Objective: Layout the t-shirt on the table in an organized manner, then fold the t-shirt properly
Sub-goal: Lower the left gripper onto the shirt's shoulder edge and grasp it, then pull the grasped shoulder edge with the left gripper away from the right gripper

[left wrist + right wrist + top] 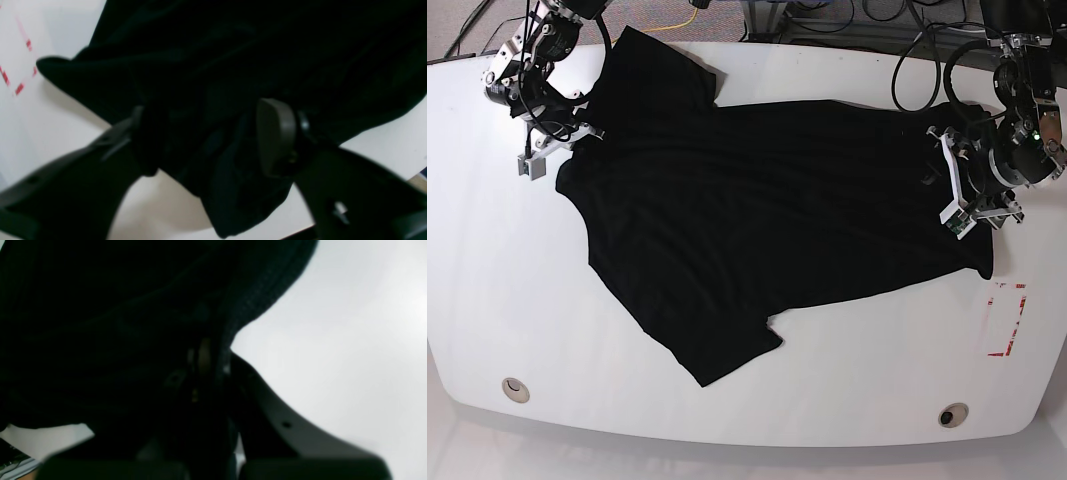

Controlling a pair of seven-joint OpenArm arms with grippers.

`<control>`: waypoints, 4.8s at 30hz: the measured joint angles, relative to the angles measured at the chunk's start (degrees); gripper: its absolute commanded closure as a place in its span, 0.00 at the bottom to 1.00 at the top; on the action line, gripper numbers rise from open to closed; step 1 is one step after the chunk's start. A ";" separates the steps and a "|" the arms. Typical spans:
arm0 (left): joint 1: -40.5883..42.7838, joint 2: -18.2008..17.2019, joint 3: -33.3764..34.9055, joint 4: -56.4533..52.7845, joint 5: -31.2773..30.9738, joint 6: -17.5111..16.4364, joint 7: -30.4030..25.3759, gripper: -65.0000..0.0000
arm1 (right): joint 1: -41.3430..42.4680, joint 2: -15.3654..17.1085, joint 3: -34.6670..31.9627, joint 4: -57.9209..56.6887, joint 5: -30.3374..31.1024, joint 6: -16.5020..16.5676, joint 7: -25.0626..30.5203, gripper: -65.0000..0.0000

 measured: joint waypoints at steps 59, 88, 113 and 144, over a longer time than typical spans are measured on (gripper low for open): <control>3.98 0.02 -0.02 -10.05 -0.22 0.00 -0.04 1.00 | -0.07 0.04 0.02 0.00 -0.02 0.00 0.00 1.00; 15.45 -1.62 -1.42 1.97 -0.68 -0.02 -0.24 1.00 | -0.04 0.04 0.02 0.00 -0.02 0.00 0.00 1.00; 31.43 -12.39 -4.44 1.99 -0.63 0.00 -1.79 0.99 | -0.20 -0.13 0.02 0.00 0.11 0.02 -0.59 1.00; 32.15 -14.80 -1.84 1.79 4.57 0.00 -1.09 0.39 | -0.15 0.02 0.28 0.00 0.22 0.00 -0.46 1.00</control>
